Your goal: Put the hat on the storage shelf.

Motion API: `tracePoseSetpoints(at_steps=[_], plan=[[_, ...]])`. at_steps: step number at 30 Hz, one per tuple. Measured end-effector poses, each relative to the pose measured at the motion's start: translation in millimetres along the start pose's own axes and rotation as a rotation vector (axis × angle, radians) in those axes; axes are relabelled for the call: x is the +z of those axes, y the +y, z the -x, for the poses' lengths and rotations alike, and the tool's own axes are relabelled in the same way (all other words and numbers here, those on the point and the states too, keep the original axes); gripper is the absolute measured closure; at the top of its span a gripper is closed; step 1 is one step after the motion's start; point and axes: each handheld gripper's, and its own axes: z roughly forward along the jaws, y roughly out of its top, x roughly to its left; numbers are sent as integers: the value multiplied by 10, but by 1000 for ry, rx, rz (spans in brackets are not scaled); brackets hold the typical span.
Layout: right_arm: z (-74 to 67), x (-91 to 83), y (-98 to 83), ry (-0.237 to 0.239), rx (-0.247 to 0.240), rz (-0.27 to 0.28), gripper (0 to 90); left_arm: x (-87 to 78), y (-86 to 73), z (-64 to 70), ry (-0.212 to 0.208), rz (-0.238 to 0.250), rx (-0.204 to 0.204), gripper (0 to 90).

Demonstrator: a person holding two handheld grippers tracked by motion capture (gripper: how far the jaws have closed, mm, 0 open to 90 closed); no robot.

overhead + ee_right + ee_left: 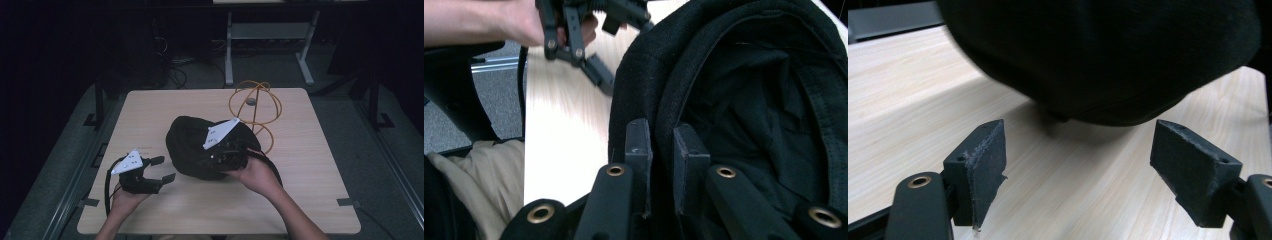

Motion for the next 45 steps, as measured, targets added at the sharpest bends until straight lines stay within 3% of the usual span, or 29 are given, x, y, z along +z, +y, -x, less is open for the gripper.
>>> tracePoseSetpoints(at_steps=[5,6,9,10,15,17,20,22,23,24,25,31,39,41,45], plan=[[4,-47,99,-2,-4,22,795,46,48,31,-14,35,1,220],[8,-58,121,-3,-10,26,795,62,70,28,-22,60,-4,221],[12,-91,186,-2,-5,40,795,79,106,39,-8,79,-2,227],[15,-98,212,2,-11,46,795,102,136,35,-14,108,-18,238],[-5,-121,306,5,-25,63,796,176,180,-18,-10,130,-48,304],[-8,-120,323,5,-32,62,797,193,192,-26,-14,150,-45,380],[2,-127,325,18,-25,78,799,199,216,-21,-29,187,-35,545],[7,-134,324,23,-21,84,800,189,230,-22,-37,185,-28,688],[15,-139,321,23,-24,89,799,185,249,-13,-44,199,-10,688],[25,-154,316,29,-20,98,799,178,269,-2,-44,206,2,816],[28,-160,314,29,-20,101,799,168,281,-3,-45,217,-2,842],[64,-224,265,23,12,123,795,66,348,0,-27,238,-1,865],[107,-268,249,26,30,163,773,-123,582,6,3,260,38,869],[109,-278,245,14,17,166,780,-204,727,21,23,272,53,870],[103,-289,242,28,43,181,747,-298,933,43,39,272,80,870]])
